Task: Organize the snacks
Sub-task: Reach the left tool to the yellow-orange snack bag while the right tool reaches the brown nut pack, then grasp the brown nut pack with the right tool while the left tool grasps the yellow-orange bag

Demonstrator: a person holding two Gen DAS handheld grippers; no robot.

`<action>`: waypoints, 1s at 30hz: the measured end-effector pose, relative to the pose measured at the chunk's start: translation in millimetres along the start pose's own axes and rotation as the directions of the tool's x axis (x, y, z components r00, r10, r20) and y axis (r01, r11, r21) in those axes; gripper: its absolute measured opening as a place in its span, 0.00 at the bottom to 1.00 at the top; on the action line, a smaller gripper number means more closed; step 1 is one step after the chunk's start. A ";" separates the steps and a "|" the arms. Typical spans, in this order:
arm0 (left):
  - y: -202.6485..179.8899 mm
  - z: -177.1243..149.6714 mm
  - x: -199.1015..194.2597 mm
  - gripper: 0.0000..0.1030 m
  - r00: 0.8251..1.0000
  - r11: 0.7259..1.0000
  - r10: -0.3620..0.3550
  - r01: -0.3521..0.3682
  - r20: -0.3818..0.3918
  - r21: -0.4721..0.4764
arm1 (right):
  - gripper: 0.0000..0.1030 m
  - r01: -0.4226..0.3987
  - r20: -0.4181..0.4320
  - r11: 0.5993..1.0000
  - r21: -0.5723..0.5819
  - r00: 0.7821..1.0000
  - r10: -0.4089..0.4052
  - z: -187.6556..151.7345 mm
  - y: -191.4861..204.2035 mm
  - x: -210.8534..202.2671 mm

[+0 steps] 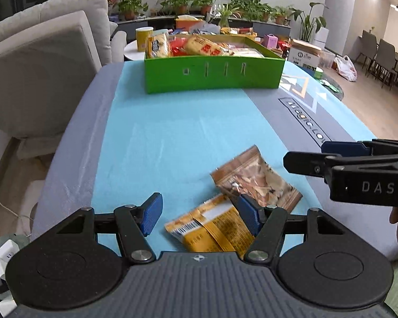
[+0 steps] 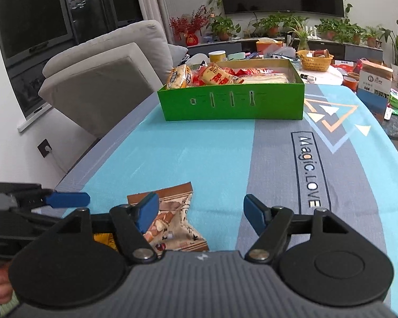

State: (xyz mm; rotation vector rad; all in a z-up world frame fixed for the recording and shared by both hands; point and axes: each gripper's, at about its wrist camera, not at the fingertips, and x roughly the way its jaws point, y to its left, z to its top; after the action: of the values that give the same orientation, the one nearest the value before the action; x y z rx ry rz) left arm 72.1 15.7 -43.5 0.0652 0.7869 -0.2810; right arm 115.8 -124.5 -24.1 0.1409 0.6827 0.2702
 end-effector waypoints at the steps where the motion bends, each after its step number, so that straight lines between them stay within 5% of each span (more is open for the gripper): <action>1: -0.1 -0.4 0.9 0.59 1.000 1.000 0.001 -0.001 -0.004 -0.003 | 0.58 -0.001 0.001 1.000 0.002 1.000 0.001 -1.8 0.0 -1.2; 22: -9.5 -7.1 8.6 0.59 0.994 0.999 0.035 -0.037 -0.103 -0.017 | 0.58 -0.032 -0.035 0.999 -0.029 0.999 0.031 -18.3 11.8 8.3; 30: -7.0 -10.1 -7.8 0.60 0.994 0.999 -0.024 0.019 -0.108 -0.046 | 0.58 -0.039 -0.049 0.999 -0.011 0.998 0.039 -16.2 13.9 15.1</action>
State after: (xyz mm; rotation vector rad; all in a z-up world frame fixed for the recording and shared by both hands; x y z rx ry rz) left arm 58.1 12.3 -44.8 0.0296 0.9018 -0.2815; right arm 113.8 -106.2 -42.6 0.1362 0.7273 0.3161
